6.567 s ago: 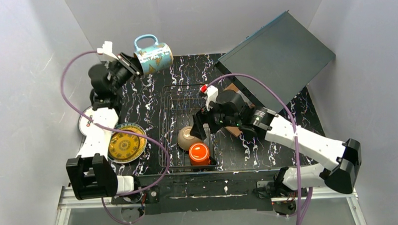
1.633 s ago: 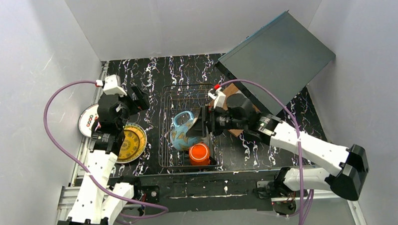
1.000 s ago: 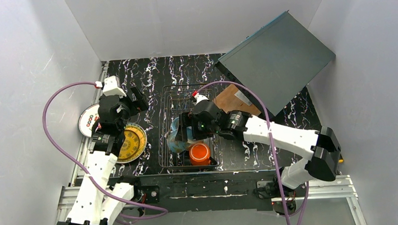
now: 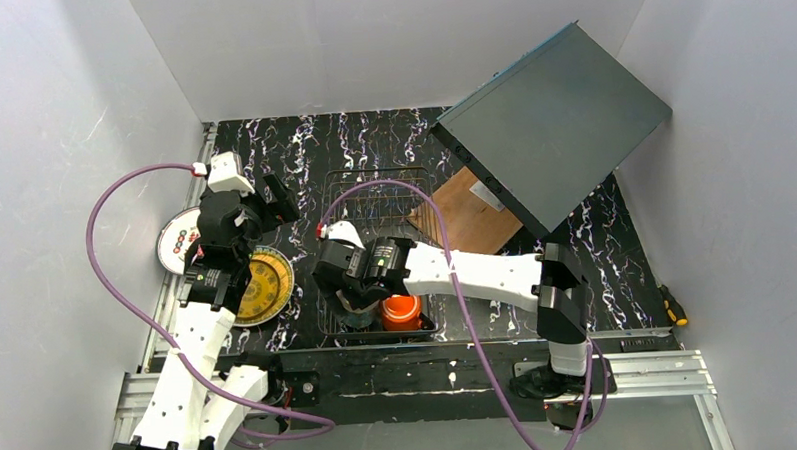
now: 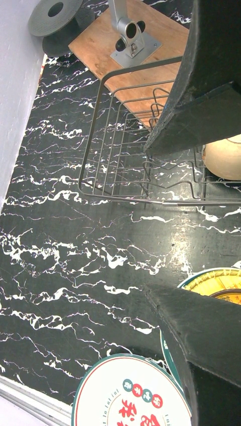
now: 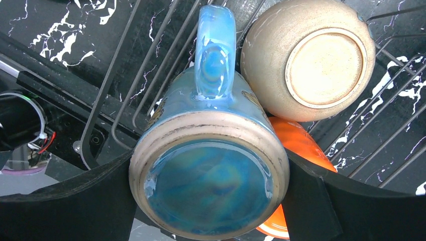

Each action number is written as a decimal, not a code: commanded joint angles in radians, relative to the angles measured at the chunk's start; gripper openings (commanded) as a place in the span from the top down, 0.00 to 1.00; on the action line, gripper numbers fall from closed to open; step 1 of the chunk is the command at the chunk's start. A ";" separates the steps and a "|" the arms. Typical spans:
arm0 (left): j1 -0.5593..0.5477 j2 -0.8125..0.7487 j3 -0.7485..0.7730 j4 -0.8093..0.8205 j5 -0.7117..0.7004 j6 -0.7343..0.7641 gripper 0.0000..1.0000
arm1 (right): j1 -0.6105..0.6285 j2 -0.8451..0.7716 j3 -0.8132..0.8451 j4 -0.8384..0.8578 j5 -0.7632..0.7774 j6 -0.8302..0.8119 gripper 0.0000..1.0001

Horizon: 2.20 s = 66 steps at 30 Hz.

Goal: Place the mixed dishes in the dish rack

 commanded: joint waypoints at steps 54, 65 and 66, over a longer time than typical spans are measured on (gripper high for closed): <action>-0.004 0.017 0.001 0.004 0.000 0.002 0.02 | 0.053 -0.096 -0.047 0.160 0.048 -0.150 0.02; -0.010 0.030 0.040 -0.082 0.073 -0.067 0.02 | 0.021 -0.180 -0.189 0.371 -0.092 -0.196 0.02; -0.010 0.020 0.044 -0.120 0.108 -0.092 0.02 | 0.021 -0.196 -0.213 0.398 -0.097 -0.207 0.01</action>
